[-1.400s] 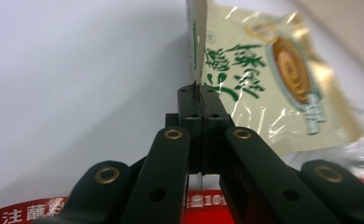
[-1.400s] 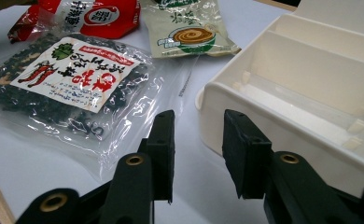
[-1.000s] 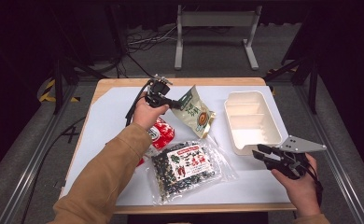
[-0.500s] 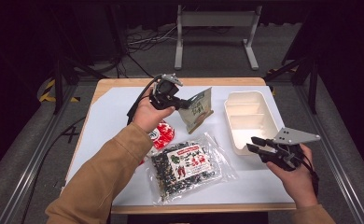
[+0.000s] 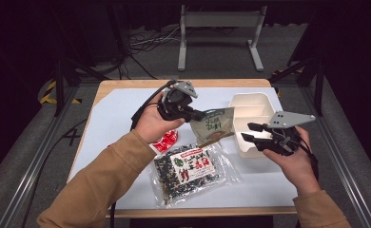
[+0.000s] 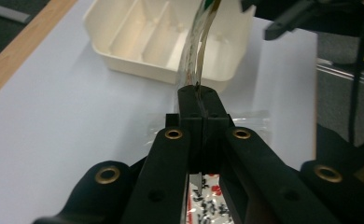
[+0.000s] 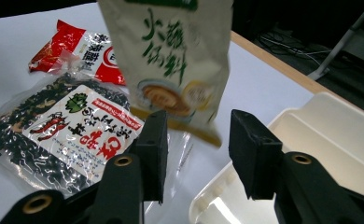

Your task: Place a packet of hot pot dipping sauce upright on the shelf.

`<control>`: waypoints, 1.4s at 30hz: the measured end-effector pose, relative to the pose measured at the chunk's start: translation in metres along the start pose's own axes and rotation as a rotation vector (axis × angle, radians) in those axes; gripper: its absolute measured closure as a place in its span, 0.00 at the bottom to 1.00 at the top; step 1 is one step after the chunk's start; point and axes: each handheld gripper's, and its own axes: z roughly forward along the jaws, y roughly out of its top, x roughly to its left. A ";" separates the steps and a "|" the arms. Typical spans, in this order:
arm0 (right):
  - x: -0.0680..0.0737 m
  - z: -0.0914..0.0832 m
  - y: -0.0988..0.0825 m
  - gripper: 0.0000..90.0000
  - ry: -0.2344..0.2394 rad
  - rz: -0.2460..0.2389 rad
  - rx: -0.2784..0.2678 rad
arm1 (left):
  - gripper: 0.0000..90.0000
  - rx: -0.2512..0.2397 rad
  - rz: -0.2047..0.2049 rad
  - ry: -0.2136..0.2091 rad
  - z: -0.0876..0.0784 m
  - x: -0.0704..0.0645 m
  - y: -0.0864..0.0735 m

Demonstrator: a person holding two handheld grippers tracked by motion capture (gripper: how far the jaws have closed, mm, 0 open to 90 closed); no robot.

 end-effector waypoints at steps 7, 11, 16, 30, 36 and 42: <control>-0.007 -0.001 0.014 0.60 0.093 -0.014 0.001 | 1.00 -0.001 0.058 -0.058 -0.002 -0.024 0.008; -0.009 0.005 0.017 0.66 0.184 -0.061 0.026 | 1.00 -0.001 0.091 -0.070 -0.002 -0.034 0.012; -0.010 0.013 0.020 0.78 0.245 -0.145 0.059 | 1.00 -0.008 0.098 -0.085 -0.001 -0.038 0.014; -0.003 0.014 0.028 1.00 0.273 -0.204 0.095 | 1.00 -0.038 0.062 -0.090 -0.003 -0.031 0.010; -0.006 0.012 0.032 1.00 0.296 -0.186 0.092 | 0.92 -0.083 0.056 -0.075 -0.005 -0.027 0.004; -0.014 0.007 0.040 1.00 0.294 -0.198 0.098 | 0.66 -0.163 0.058 -0.023 -0.014 -0.021 -0.010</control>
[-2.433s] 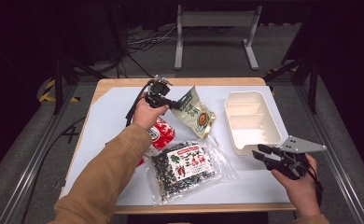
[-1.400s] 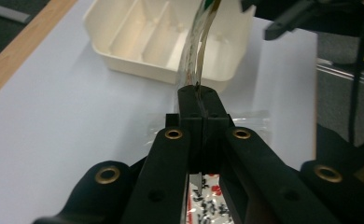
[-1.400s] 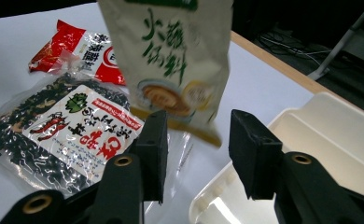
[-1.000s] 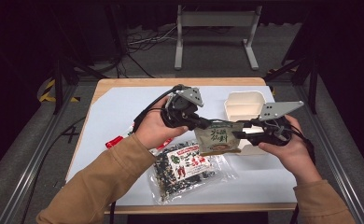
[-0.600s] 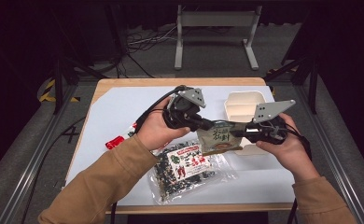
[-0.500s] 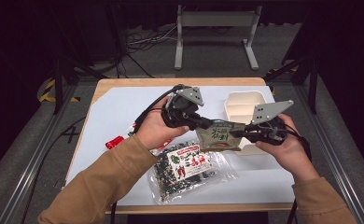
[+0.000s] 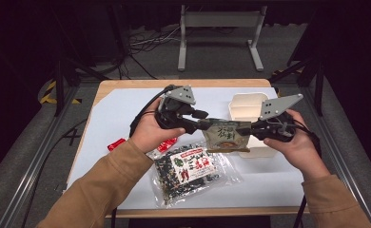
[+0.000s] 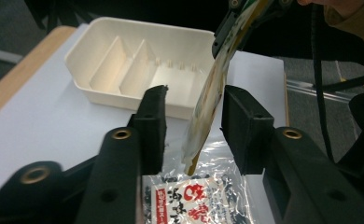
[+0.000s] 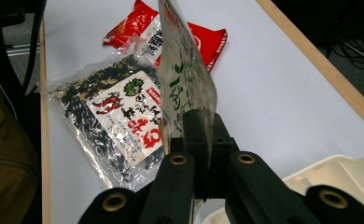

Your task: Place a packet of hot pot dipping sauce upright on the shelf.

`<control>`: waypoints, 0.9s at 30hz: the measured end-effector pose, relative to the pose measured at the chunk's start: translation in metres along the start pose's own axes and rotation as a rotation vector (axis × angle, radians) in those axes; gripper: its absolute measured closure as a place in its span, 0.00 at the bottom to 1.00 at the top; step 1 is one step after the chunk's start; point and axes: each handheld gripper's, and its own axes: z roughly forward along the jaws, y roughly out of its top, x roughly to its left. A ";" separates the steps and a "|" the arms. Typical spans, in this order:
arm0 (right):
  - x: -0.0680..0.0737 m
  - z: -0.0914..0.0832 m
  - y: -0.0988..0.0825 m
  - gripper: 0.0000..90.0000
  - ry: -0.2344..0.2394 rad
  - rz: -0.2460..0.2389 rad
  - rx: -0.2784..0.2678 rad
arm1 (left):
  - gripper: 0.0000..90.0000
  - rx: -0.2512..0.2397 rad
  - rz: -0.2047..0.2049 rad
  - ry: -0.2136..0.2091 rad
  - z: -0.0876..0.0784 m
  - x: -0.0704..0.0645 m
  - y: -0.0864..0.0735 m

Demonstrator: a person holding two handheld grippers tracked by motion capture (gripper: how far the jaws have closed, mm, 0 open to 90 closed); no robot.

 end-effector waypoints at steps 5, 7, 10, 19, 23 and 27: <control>-0.009 -0.005 0.006 1.00 -0.009 -0.018 0.012 | 0.57 -0.065 -0.005 0.060 -0.022 0.002 -0.011; -0.015 -0.007 0.007 1.00 -0.009 -0.021 0.013 | 0.54 -0.073 -0.018 0.080 -0.028 0.002 -0.016; -0.023 -0.010 0.008 1.00 -0.016 -0.019 0.014 | 0.52 -0.079 -0.034 0.107 -0.038 0.003 -0.024; -0.046 -0.017 0.010 1.00 -0.041 -0.016 -0.005 | 0.50 -0.085 -0.092 0.170 -0.058 0.004 -0.053; -0.056 -0.020 0.009 1.00 -0.055 -0.011 -0.016 | 0.50 -0.093 -0.116 0.192 -0.064 0.005 -0.065; -0.065 -0.024 0.006 1.00 -0.072 -0.003 -0.021 | 0.50 -0.094 -0.124 0.219 -0.067 0.006 -0.074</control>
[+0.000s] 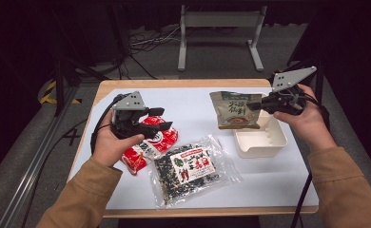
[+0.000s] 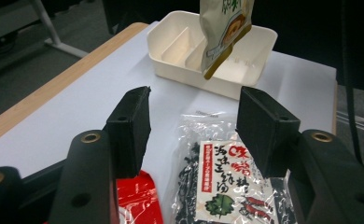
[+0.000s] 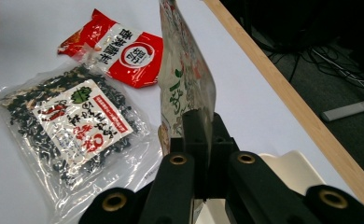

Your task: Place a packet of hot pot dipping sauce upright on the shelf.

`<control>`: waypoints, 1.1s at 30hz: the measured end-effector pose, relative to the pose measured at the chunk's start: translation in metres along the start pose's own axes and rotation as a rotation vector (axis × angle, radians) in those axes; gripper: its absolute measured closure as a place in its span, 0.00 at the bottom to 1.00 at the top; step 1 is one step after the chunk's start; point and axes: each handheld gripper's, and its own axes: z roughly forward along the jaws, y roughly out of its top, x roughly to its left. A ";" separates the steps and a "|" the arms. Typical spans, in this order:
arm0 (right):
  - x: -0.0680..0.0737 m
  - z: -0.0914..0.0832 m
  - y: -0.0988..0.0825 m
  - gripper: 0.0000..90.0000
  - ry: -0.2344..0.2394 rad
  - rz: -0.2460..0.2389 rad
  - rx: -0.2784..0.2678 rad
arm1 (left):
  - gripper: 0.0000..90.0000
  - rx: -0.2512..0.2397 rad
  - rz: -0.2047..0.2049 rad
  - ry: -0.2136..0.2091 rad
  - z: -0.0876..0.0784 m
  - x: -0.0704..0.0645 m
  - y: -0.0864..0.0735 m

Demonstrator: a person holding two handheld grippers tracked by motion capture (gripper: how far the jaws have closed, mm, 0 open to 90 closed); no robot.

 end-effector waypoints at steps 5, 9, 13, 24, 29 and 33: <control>-0.009 -0.001 -0.003 1.00 -0.017 0.004 -0.008 | 0.46 -0.014 -0.005 -0.003 -0.001 0.002 -0.008; -0.017 -0.002 -0.007 1.00 -0.038 0.007 -0.014 | 0.44 -0.008 -0.004 0.020 -0.001 0.003 -0.016; -0.025 -0.005 -0.009 1.00 -0.070 0.018 -0.021 | 0.42 -0.021 -0.005 0.038 -0.005 0.006 -0.025; -0.043 -0.004 -0.016 1.00 -0.135 0.024 -0.033 | 0.39 0.004 -0.027 0.053 -0.005 0.018 -0.032; -0.052 -0.002 -0.020 1.00 -0.156 0.037 -0.039 | 0.39 0.005 -0.039 0.053 -0.005 0.020 -0.036; -0.056 -0.001 -0.023 1.00 -0.168 0.041 -0.047 | 0.39 0.011 -0.049 0.062 -0.005 0.024 -0.039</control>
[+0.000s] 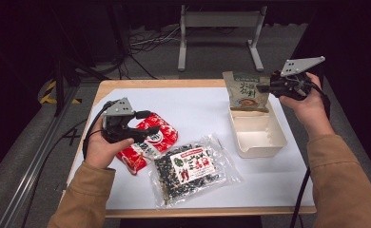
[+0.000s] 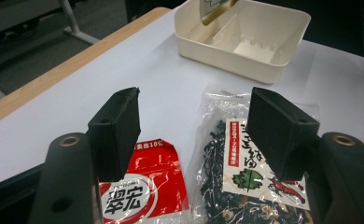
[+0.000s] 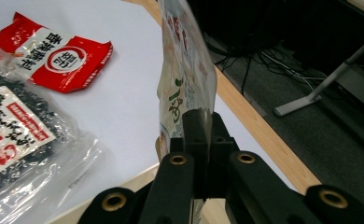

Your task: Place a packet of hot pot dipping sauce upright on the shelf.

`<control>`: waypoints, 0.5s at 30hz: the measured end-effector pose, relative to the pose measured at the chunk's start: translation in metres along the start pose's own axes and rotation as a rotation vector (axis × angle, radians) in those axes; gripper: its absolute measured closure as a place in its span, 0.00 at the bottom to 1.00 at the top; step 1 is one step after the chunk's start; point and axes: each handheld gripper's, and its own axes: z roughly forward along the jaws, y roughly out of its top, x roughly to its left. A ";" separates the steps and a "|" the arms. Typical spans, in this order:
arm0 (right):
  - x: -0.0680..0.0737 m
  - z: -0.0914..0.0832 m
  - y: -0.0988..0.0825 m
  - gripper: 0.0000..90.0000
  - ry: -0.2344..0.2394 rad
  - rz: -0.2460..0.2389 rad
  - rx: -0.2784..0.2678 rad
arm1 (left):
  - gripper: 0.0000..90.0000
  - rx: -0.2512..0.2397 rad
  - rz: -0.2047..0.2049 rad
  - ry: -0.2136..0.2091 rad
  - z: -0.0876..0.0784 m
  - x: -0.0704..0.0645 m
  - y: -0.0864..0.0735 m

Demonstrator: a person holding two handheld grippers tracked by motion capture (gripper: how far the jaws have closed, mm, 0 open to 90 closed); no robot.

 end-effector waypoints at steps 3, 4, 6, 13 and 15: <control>-0.011 0.002 -0.004 1.00 -0.029 0.010 0.005 | 0.39 -0.008 -0.021 0.011 -0.001 0.004 -0.002; -0.013 0.002 -0.004 1.00 -0.033 0.012 0.003 | 0.39 -0.008 -0.021 0.011 -0.001 0.004 -0.002; -0.014 0.003 -0.005 1.00 -0.038 0.014 0.003 | 0.38 -0.009 -0.037 0.012 -0.001 0.005 -0.002; -0.024 0.009 -0.009 1.00 -0.070 0.009 -0.003 | 0.37 -0.004 -0.052 0.014 0.000 0.008 -0.004; -0.026 0.011 -0.009 1.00 -0.069 0.015 -0.006 | 0.37 -0.003 -0.052 0.018 -0.001 0.009 -0.004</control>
